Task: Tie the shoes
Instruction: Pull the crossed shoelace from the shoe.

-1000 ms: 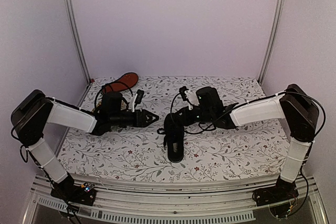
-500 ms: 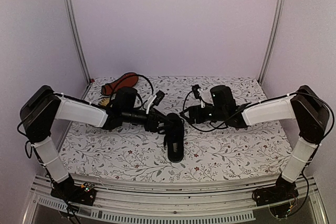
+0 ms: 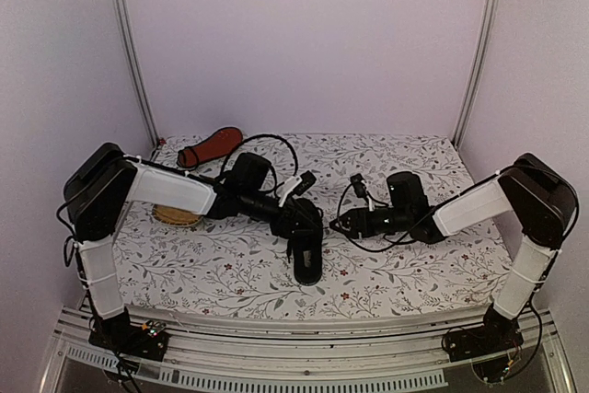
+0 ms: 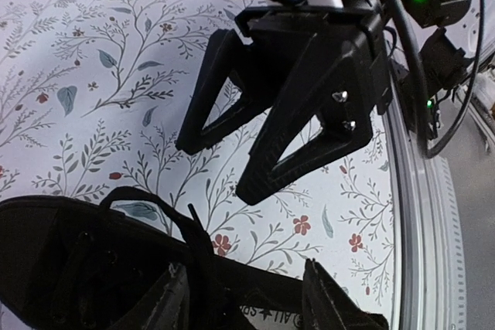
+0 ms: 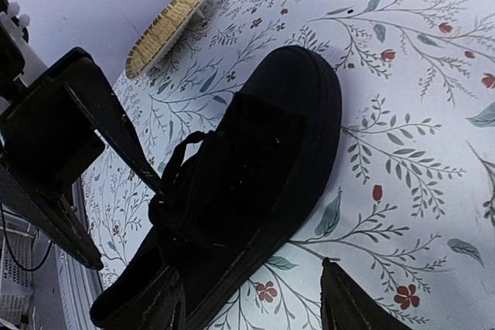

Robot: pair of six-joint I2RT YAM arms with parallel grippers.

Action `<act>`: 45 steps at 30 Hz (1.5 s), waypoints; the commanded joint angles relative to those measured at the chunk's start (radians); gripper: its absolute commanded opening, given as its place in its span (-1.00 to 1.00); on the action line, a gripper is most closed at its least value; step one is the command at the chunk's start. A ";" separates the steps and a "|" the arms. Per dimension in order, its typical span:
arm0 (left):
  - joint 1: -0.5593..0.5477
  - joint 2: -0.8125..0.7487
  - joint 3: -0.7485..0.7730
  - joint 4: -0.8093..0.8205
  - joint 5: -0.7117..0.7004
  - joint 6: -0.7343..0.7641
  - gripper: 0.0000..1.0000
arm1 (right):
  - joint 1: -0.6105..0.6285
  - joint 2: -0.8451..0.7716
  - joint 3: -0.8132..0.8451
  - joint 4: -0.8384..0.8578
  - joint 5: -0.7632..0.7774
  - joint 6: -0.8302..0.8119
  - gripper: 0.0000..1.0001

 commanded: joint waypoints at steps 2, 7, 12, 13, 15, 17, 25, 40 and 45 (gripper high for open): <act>-0.005 0.061 0.049 -0.067 0.017 0.048 -0.10 | 0.003 0.090 0.053 0.097 -0.138 0.024 0.13; -0.006 0.089 0.073 -0.084 0.025 0.049 -0.19 | 0.003 0.161 0.103 0.110 -0.197 0.022 0.04; -0.007 0.099 0.079 -0.090 0.004 0.048 -0.32 | 0.003 0.211 0.140 0.112 -0.255 0.013 -0.06; -0.007 0.100 0.077 -0.087 -0.001 0.046 -0.35 | 0.003 0.218 0.143 0.112 -0.263 0.011 -0.08; -0.007 0.097 0.072 -0.074 -0.012 0.038 -0.40 | 0.003 0.230 0.148 0.110 -0.270 0.010 -0.10; -0.006 0.097 0.069 -0.066 -0.032 0.030 -0.45 | 0.003 0.234 0.140 0.112 -0.267 0.009 -0.10; -0.006 0.084 0.059 -0.058 -0.055 0.026 -0.70 | 0.003 0.247 0.141 0.121 -0.299 0.005 -0.22; 0.000 0.051 -0.019 0.079 -0.073 -0.091 -0.98 | 0.003 0.222 0.095 0.146 -0.290 -0.001 -0.95; 0.007 0.040 -0.049 0.113 -0.090 -0.120 -0.89 | 0.003 0.176 0.039 0.146 -0.239 -0.004 -0.95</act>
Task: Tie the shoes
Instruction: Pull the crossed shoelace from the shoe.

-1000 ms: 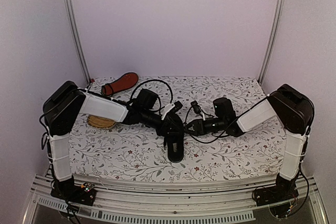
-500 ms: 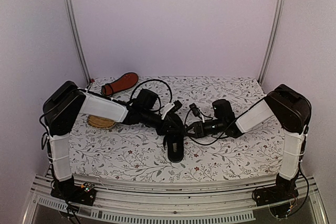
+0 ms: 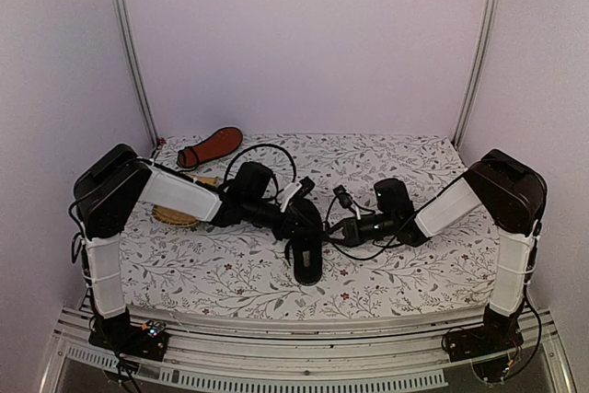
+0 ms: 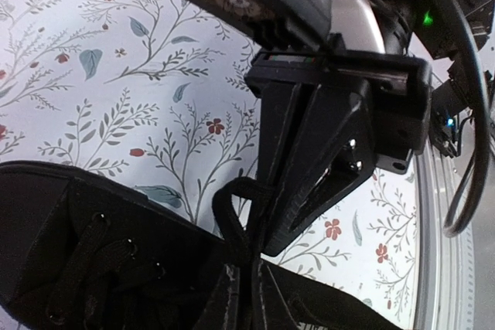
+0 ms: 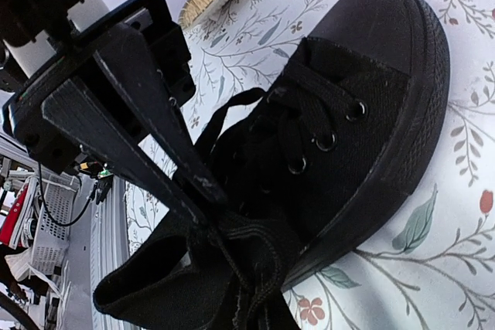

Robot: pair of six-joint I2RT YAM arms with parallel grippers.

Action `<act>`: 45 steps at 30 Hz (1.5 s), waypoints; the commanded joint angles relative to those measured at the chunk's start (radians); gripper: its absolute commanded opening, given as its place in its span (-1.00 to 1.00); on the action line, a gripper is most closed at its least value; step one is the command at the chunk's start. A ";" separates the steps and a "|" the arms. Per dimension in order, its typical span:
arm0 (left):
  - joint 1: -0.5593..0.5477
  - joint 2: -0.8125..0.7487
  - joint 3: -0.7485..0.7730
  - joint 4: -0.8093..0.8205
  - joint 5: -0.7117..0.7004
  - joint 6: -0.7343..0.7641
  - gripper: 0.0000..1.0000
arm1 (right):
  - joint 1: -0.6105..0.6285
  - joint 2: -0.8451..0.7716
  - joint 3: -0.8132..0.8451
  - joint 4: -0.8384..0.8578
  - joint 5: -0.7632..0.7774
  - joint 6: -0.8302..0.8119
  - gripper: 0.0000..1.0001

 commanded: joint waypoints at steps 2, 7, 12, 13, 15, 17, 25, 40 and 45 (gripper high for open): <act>0.009 -0.031 -0.033 0.030 -0.032 -0.034 -0.88 | 0.000 -0.069 -0.073 0.010 0.063 -0.010 -0.95; 0.015 -0.031 -0.038 0.033 -0.034 -0.042 -0.88 | 0.000 -0.098 -0.126 0.010 0.090 -0.010 -0.95; 0.023 -0.030 -0.047 0.065 0.000 -0.062 -0.97 | 0.000 -0.118 -0.152 0.010 0.097 -0.007 -0.81; 0.024 -0.031 -0.049 0.068 0.002 -0.066 -0.97 | 0.000 -0.123 -0.153 0.010 0.098 -0.007 -0.75; 0.026 -0.031 -0.050 0.073 0.006 -0.075 -0.99 | 0.000 -0.135 -0.154 0.014 0.104 -0.004 -0.60; 0.030 -0.030 -0.056 0.086 0.013 -0.092 -1.00 | 0.000 -0.148 -0.164 0.028 0.122 0.000 -0.25; 0.038 -0.030 -0.066 0.110 0.026 -0.158 -1.00 | 0.000 -0.144 -0.209 0.122 0.150 0.045 0.11; 0.043 -0.030 -0.061 0.098 0.027 -0.193 -1.00 | 0.031 -0.018 -0.071 0.131 0.062 0.043 -0.32; 0.045 -0.031 -0.054 0.089 0.018 -0.192 -1.00 | 0.044 -0.010 -0.077 0.131 0.055 0.045 -0.31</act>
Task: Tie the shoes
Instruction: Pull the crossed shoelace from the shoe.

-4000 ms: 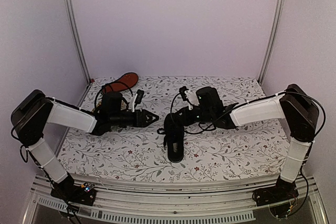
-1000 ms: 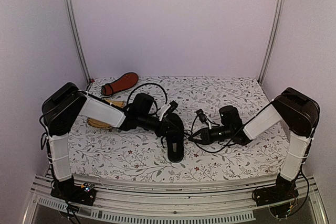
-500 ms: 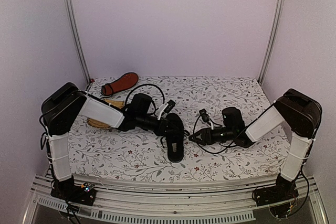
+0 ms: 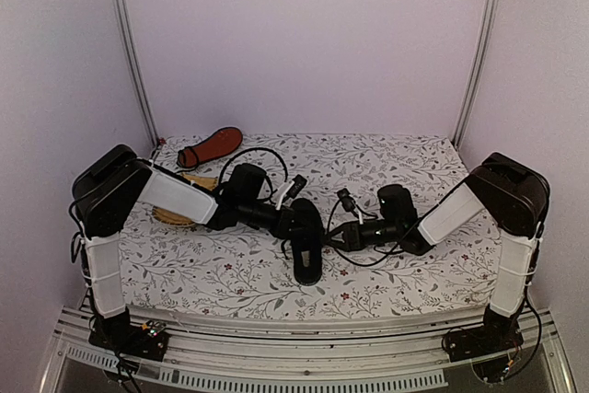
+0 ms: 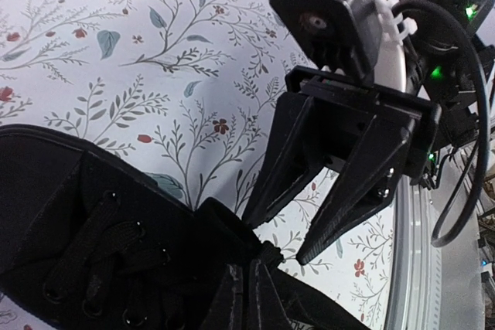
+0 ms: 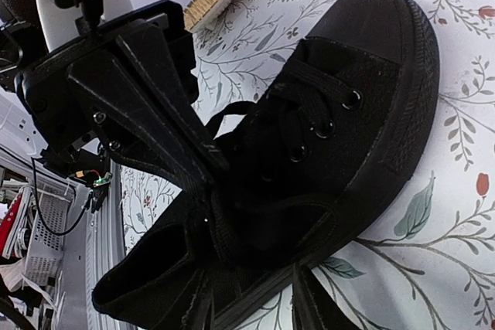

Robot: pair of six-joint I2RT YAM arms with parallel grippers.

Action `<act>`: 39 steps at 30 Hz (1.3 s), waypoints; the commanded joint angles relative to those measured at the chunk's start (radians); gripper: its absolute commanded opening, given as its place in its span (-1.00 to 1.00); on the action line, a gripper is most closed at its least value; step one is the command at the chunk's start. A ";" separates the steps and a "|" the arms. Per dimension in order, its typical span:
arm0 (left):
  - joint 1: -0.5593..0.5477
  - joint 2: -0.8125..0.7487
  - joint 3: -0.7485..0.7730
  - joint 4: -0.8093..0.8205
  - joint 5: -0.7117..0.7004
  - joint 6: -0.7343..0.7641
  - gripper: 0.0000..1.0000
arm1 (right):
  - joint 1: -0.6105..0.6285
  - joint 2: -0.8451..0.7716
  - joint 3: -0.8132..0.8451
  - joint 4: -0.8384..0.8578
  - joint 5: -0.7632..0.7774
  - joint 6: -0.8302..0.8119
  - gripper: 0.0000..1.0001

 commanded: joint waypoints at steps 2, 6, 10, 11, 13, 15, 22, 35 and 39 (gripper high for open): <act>0.017 -0.028 0.002 -0.014 -0.012 -0.005 -1.00 | 0.015 0.003 -0.016 0.022 0.000 0.004 -0.24; 0.018 -0.027 0.004 -0.019 -0.019 -0.005 -1.00 | 0.011 -0.071 -0.089 0.025 0.080 0.009 -0.06; 0.020 -0.027 0.007 -0.025 -0.025 -0.007 -1.00 | 0.008 -0.127 -0.157 0.038 0.120 0.028 0.08; 0.021 -0.027 0.007 -0.027 -0.026 -0.007 -1.00 | 0.009 -0.132 -0.171 0.047 0.124 0.034 0.09; 0.020 -0.027 0.008 -0.027 -0.030 -0.007 -1.00 | 0.009 -0.130 -0.190 0.072 0.119 0.056 0.09; 0.022 -0.027 0.011 -0.029 -0.028 -0.007 -1.00 | 0.012 -0.120 -0.190 0.081 0.103 0.069 0.03; 0.022 -0.020 0.025 -0.045 -0.030 -0.004 -1.00 | 0.031 -0.072 -0.121 0.078 0.084 0.071 -0.18; 0.023 -0.017 0.030 -0.049 -0.028 -0.002 -1.00 | 0.040 0.032 0.011 0.027 0.052 0.045 -0.30; 0.023 -0.016 0.031 -0.050 -0.030 -0.001 -1.00 | 0.044 0.049 0.029 0.021 0.036 0.039 -0.39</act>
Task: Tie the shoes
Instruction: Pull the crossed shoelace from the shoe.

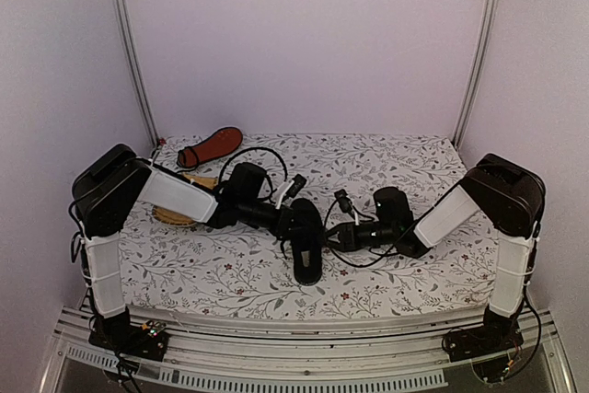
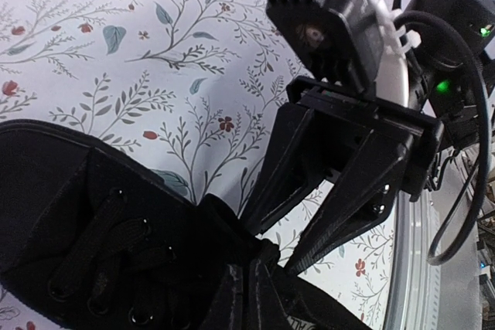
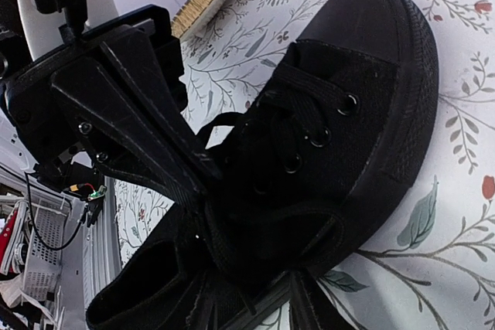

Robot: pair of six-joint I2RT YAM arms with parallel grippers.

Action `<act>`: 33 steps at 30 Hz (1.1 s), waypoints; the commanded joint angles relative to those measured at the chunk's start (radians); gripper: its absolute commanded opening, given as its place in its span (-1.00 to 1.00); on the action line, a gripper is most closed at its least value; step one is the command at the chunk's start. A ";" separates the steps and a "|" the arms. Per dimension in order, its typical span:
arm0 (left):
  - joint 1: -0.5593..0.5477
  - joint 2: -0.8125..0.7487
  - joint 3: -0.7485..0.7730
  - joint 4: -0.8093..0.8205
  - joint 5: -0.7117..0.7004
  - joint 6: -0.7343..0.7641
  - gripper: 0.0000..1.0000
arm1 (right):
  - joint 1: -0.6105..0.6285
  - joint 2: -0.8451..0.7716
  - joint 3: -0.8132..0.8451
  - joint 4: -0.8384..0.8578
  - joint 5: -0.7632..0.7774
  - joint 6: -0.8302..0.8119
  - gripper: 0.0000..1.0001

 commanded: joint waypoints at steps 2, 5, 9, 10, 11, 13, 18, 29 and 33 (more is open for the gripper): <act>0.019 -0.014 0.021 -0.021 -0.025 0.002 -1.00 | 0.015 0.034 0.029 -0.016 -0.036 -0.019 -0.44; 0.020 -0.014 0.023 -0.021 -0.027 0.003 -1.00 | 0.021 0.037 0.031 -0.021 -0.038 -0.022 -0.52; 0.020 -0.014 0.025 -0.022 -0.027 0.002 -1.00 | 0.030 0.039 0.029 -0.033 -0.031 -0.031 -0.59; 0.021 -0.014 0.025 -0.022 -0.028 0.003 -1.00 | 0.031 0.038 0.028 -0.036 -0.027 -0.034 -0.71; 0.021 -0.014 0.025 -0.022 -0.028 0.002 -1.00 | 0.034 0.037 0.028 -0.039 -0.021 -0.036 -0.80; 0.020 -0.016 0.024 -0.023 -0.030 0.002 -1.00 | 0.036 0.027 0.021 -0.039 -0.005 -0.039 -0.94; 0.020 -0.018 0.021 -0.025 -0.035 0.001 -1.00 | 0.035 -0.052 -0.038 -0.043 0.067 -0.049 -0.95; 0.022 -0.027 0.015 -0.030 -0.042 0.003 -0.92 | 0.035 -0.152 -0.195 -0.078 0.118 -0.031 -0.95; 0.022 -0.026 0.012 -0.032 -0.047 0.004 -0.92 | 0.036 -0.190 -0.246 -0.076 0.136 -0.016 -0.96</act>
